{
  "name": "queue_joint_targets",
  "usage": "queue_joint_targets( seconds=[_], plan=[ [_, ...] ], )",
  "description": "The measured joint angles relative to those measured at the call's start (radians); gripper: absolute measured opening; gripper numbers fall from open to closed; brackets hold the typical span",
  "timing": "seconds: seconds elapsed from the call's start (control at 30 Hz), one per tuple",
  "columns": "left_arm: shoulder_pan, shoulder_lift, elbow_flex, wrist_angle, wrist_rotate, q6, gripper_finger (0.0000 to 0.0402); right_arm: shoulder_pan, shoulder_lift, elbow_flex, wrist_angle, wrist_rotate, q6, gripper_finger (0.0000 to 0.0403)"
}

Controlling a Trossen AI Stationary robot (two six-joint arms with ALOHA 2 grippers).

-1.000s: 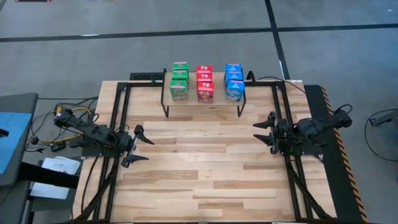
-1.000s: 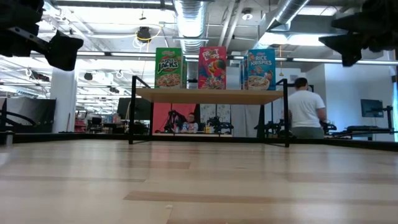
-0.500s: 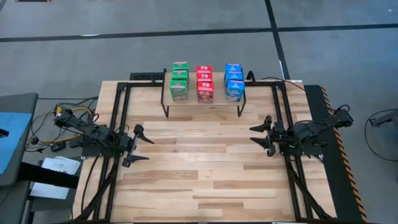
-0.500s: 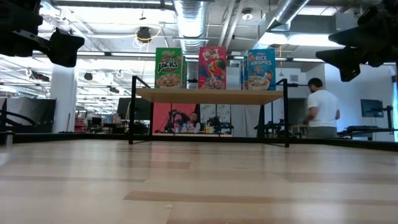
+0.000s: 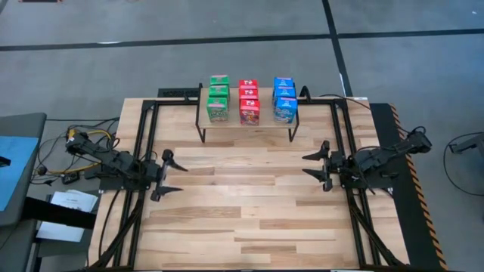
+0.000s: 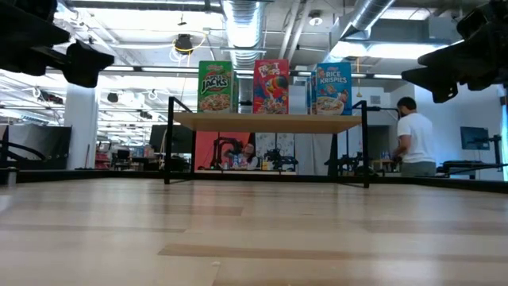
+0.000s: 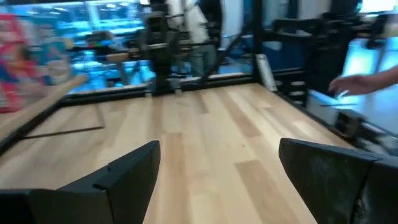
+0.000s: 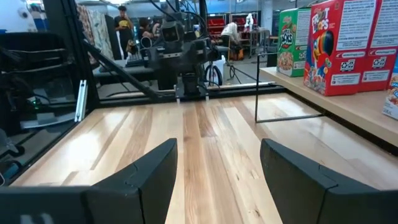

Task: Stack cereal on shelf
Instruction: Return to Home Position

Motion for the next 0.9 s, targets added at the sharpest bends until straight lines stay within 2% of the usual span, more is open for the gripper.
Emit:
queue_joint_targets(
  seconds=[0.23, 0.9],
  plan=[
    [0.000, 0.000, 0.001, -0.018, 0.146, -0.095, 0.0318, 0.000, 0.000, 0.000, 0.000, 0.000, 0.000, 0.0256],
    [0.000, 0.000, 0.001, -0.019, 0.150, -0.098, 0.0318, 0.000, 0.000, -0.001, 0.000, 0.000, 0.000, 0.0256]
  ],
)
